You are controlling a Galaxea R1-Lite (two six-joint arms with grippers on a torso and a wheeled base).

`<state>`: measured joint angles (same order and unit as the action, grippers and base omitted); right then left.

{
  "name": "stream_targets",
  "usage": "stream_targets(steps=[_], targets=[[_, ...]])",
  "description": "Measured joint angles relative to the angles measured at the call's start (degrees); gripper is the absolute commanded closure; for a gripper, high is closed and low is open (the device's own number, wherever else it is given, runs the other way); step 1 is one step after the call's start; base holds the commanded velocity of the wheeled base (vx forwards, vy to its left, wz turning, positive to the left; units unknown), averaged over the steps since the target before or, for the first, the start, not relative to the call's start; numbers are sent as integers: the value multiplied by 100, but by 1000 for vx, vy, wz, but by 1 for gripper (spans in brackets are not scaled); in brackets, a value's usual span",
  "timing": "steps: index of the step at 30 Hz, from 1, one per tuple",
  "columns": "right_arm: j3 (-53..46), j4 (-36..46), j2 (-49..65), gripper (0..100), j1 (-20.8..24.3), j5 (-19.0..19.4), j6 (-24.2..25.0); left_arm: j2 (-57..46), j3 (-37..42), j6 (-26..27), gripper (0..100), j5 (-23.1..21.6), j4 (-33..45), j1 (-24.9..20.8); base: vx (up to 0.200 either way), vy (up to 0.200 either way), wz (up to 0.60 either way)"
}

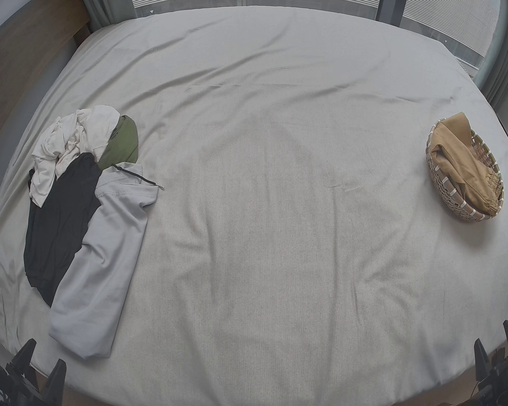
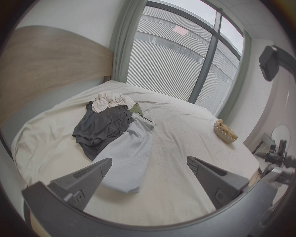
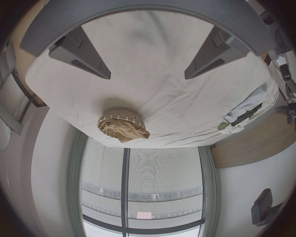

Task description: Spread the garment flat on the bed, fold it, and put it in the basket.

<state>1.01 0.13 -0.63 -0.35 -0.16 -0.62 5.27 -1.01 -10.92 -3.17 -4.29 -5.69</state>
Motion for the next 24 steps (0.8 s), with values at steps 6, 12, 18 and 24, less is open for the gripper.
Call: stream_targets(steps=[6, 12, 18, 24], targets=[[0, 5, -2, 0, -2, 2, 9, -17, 0, 277, 0, 151, 22, 123, 0, 0, 0], [0, 2, -2, 0, -6, 9, 5, -205, 0, 663, 0, 52, 38, 588, 0, 0, 0], [0, -2, -2, 0, -6, 16, 5, -371, 0, 1063, 0, -5, 118, 594, 0, 0, 0], [0, -4, -5, 0, -6, 18, -6, -419, 0, 1515, 0, 180, -9, 602, 0, 0, 0]])
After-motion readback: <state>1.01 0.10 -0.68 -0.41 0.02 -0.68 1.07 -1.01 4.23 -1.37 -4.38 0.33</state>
